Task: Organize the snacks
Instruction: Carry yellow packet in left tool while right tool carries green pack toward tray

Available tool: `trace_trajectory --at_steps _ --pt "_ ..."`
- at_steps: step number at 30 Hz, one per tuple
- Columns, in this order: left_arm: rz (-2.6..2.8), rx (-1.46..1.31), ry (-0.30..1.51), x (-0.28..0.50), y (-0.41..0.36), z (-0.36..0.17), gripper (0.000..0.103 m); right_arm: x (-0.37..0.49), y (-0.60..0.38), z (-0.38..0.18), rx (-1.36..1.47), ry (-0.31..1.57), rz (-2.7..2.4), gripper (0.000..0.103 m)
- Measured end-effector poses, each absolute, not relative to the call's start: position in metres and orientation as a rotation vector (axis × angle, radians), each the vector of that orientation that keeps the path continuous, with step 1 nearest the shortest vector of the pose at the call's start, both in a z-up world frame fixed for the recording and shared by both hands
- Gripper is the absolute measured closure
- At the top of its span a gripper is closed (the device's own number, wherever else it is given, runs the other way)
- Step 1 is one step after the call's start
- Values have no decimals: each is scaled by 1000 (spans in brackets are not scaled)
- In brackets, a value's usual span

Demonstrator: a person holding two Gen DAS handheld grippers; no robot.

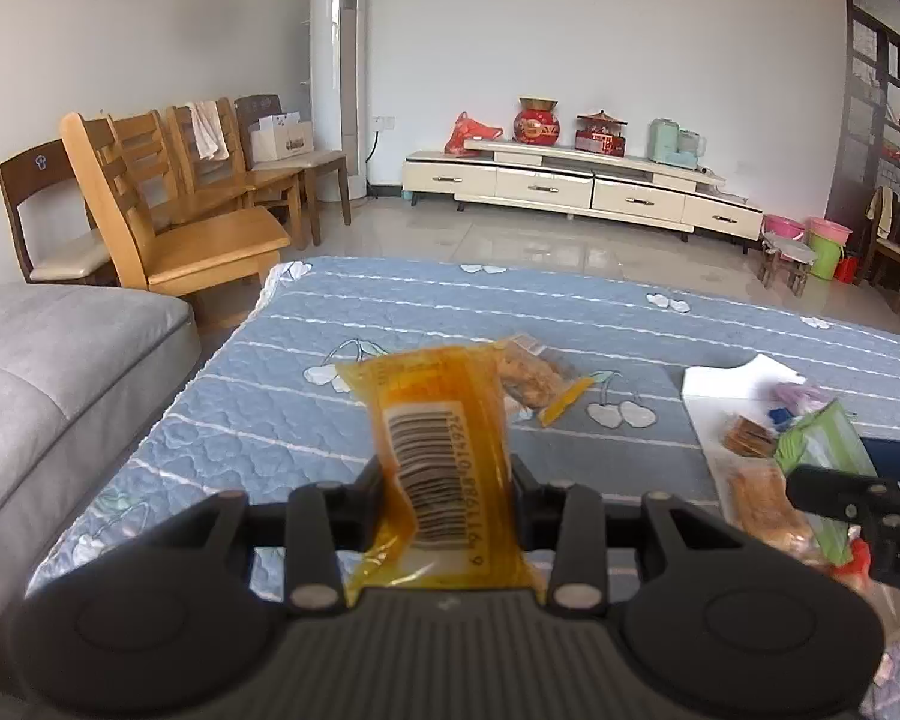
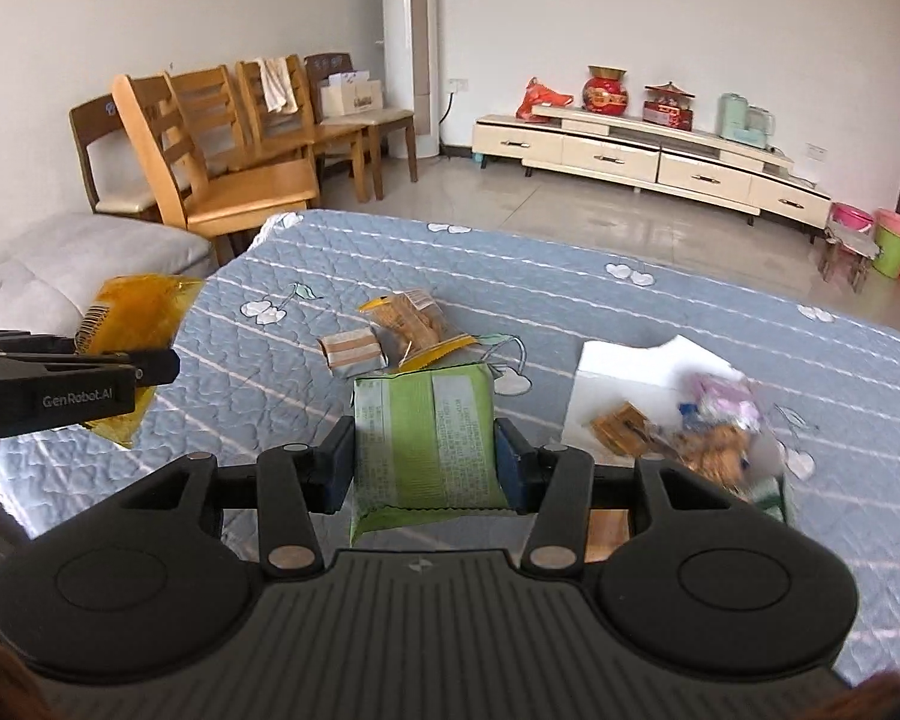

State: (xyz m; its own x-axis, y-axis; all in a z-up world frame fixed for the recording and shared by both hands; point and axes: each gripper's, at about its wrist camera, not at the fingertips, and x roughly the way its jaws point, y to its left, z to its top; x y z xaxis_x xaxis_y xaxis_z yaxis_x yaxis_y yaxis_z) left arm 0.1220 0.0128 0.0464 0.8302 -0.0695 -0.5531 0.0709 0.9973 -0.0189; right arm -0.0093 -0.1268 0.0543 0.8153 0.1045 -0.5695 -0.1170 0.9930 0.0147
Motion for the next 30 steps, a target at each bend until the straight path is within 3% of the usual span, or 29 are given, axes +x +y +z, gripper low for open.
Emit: trace_trajectory --at_steps 30 --pt "-184 40 509 45 -35 69 65 -105 -162 71 10 515 5 44"
